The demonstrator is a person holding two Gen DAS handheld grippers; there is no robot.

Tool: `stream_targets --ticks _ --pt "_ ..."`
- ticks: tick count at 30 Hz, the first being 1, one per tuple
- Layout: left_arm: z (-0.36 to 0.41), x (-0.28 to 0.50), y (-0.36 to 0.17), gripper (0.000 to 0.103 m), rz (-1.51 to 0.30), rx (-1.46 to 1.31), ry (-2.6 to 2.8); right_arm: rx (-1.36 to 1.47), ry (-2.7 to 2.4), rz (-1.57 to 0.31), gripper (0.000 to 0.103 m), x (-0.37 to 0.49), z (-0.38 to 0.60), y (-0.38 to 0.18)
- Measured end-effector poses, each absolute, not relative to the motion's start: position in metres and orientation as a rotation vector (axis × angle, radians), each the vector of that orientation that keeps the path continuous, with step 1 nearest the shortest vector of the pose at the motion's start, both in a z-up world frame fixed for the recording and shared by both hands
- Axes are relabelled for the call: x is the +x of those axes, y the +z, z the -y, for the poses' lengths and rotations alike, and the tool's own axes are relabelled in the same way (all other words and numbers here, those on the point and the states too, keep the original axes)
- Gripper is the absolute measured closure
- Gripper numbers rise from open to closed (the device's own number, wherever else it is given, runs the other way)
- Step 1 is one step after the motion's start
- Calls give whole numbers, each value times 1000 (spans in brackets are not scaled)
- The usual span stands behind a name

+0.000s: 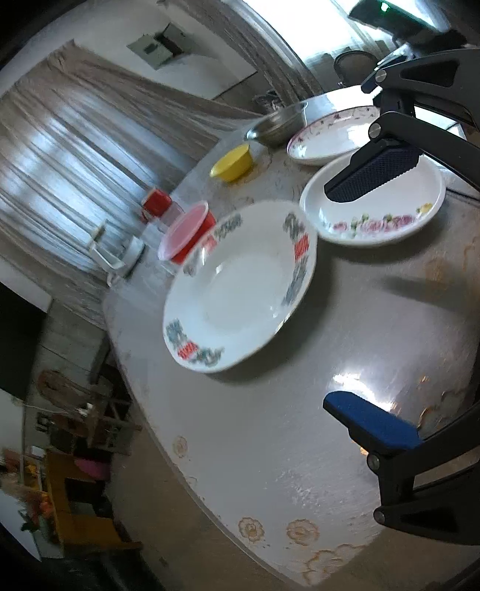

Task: Organize plates and bowls
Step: 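Move the right tool to the red-print plate rim and close on it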

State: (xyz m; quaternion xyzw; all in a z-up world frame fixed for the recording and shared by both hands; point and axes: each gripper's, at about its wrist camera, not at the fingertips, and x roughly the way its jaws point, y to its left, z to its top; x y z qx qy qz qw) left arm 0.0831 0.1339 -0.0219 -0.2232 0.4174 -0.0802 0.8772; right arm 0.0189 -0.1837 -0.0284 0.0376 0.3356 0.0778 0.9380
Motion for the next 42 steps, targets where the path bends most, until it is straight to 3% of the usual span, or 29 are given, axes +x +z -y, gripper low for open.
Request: stream_targets --ticks 16,29,34,42 --pt "-194 150 -44 0 -929 -610 -30 253 369 -891 27 144 154 -17" --pt "-176 187 -45 0 -940 -479 -135 5 602 -1109 28 209 99 -18" --pt "-177 191 -49 1 -936 -492 -121 134 597 -1166 28 243 97 -34" --pt "-175 192 -49 1 -907 -475 -152 401 609 -1173 46 271 99 -62"
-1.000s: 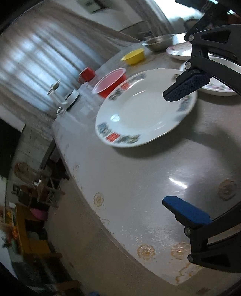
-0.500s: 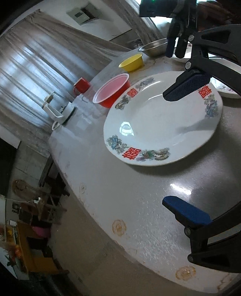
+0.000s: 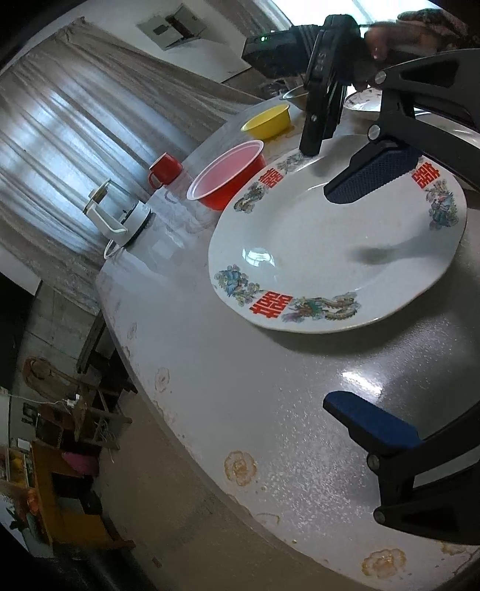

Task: Organize plates and bowls
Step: 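Move the right tool to the red-print plate rim and close on it, then lift the red-print plate with the right tool and carry it toward the pink-rim plate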

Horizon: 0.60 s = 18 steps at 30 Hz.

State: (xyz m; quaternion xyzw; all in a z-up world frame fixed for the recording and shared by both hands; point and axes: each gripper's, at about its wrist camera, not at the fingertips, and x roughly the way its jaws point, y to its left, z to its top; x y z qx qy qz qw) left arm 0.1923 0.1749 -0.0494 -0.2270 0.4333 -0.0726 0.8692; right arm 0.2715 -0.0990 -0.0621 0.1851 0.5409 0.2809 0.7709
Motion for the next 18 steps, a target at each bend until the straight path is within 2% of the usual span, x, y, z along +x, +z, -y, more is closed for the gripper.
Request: stream_targets --ticks 7,9,11,13,15,18 --pt "-171 197 -51 4 -898 -448 -158 408 611 -1129 64 266 79 -67" --pt "-167 197 -51 21 -900 -415 -163 387 614 -1131 69 264 72 -67" --pt "-163 199 -51 26 -904 -378 -167 380 625 -1132 71 260 67 -67" --pt "-159 201 -51 27 -910 -353 -195 378 619 -1118 72 256 65 -67" --pt "-154 203 -51 30 -922 -344 -226 385 607 -1106 78 255 67 -69" --pt "-143 207 -51 27 -951 -327 -291 389 596 -1095 81 252 69 -69"
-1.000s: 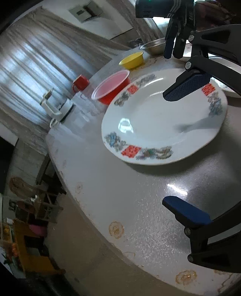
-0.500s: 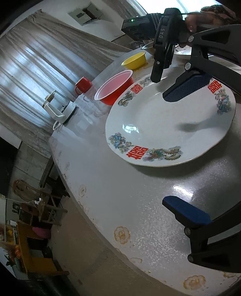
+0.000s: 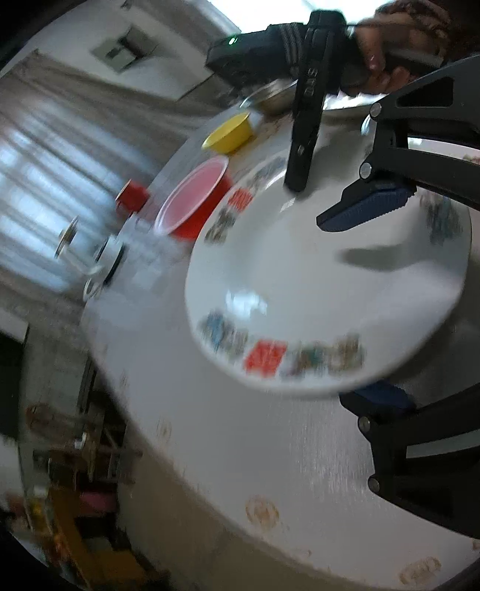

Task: Organize plates and bowls
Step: 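Lift the red-print plate with the right tool and carry it toward the pink-rim plate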

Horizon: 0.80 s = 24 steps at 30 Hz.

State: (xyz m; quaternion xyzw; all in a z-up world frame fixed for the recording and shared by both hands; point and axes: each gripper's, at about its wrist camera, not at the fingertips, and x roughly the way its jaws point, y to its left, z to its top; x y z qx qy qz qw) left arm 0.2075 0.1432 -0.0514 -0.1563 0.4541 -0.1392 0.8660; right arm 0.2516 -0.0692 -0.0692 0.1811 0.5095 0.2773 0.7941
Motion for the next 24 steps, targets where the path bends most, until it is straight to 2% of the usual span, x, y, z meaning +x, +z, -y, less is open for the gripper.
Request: stream_targets --ticks 4,6,8,11,24 --pt "-138 209 -51 29 -943 -265 -275 406 593 -1084 81 252 71 -70" --pt "-141 207 -51 48 -928 -250 -237 412 590 -1084 81 252 73 -71" --pt "-142 206 -52 60 -919 -204 -206 442 590 -1086 81 250 85 -71" --pt "-129 199 -53 58 -888 -51 -182 477 586 -1080 81 244 93 -72" --pt "-137 182 -52 59 -852 -88 -205 434 577 -1026 81 214 92 -67"
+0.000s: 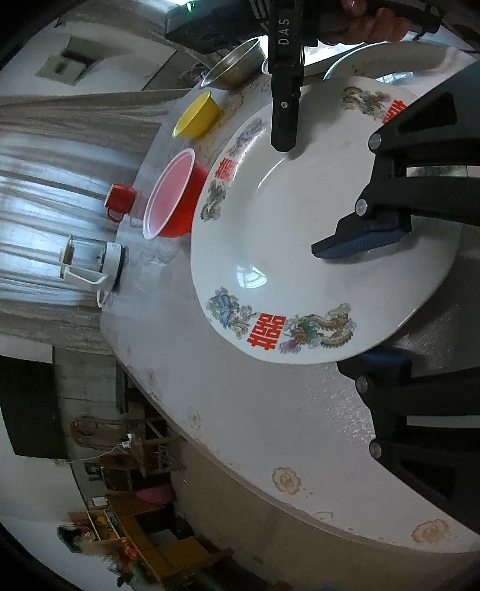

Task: Organize plates and bowls
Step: 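Lift the red-print plate with the right tool and carry it toward the pink-rim plate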

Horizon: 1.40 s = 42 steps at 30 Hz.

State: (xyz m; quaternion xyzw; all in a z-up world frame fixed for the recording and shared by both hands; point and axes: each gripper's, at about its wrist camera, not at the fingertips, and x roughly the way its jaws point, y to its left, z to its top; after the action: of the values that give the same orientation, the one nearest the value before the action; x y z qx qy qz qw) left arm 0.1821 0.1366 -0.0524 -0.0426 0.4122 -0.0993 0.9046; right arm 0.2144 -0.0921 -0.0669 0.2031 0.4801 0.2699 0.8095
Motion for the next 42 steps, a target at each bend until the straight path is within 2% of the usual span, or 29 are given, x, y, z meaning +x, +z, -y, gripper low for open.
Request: stream_targets --ticks 22,42 --pt "-118 170 -44 59 -817 -158 -272 304 569 -921 81 177 79 -54" --pt "-56 135 6 58 -673 -65 -360 354 483 -763 80 113 145 -26"
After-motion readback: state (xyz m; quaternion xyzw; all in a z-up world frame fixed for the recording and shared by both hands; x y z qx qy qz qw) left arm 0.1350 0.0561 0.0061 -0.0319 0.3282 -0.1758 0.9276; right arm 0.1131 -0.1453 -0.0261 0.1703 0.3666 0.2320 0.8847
